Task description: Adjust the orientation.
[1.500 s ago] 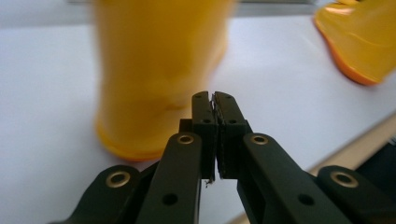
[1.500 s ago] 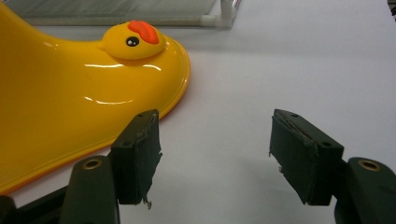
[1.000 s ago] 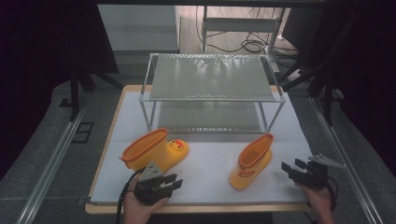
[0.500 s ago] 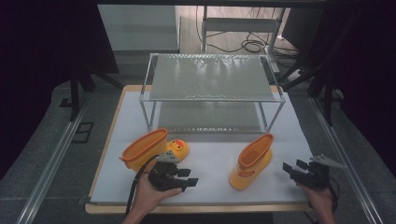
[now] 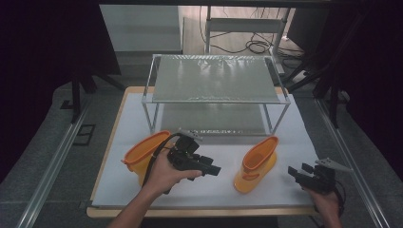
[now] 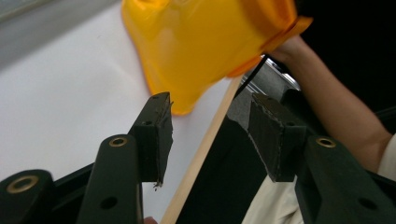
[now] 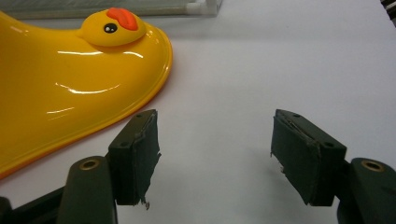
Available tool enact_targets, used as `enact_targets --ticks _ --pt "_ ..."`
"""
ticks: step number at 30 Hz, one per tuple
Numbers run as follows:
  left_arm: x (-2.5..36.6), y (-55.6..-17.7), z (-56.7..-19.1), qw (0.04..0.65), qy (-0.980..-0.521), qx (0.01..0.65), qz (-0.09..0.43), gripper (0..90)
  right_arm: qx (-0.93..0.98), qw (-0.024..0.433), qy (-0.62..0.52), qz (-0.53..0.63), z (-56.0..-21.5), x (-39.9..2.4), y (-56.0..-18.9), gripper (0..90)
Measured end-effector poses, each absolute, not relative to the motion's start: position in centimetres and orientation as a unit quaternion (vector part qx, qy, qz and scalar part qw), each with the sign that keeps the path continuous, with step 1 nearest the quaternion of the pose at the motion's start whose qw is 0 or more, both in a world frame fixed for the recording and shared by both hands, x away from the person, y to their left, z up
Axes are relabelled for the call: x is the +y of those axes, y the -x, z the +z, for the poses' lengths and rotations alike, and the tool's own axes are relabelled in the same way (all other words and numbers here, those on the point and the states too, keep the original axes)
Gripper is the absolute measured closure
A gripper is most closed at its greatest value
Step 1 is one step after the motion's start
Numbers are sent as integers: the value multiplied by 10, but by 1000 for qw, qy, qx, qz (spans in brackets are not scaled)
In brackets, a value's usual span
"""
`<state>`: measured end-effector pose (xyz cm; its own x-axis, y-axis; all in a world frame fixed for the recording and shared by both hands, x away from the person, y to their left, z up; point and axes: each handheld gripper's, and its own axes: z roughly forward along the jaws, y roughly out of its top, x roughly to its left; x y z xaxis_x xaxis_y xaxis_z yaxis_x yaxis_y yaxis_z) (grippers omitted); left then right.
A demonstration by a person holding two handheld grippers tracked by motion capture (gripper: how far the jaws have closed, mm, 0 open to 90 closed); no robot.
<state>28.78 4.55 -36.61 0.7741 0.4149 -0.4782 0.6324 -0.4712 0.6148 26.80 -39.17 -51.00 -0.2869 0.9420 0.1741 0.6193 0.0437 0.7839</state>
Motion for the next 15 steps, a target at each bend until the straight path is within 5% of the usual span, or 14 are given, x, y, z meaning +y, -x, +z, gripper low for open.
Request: enact_targets --ticks 15 --pt "-23 -318 -323 378 -873 277 -137 504 694 198 -562 404 -510 -392 -269 316"
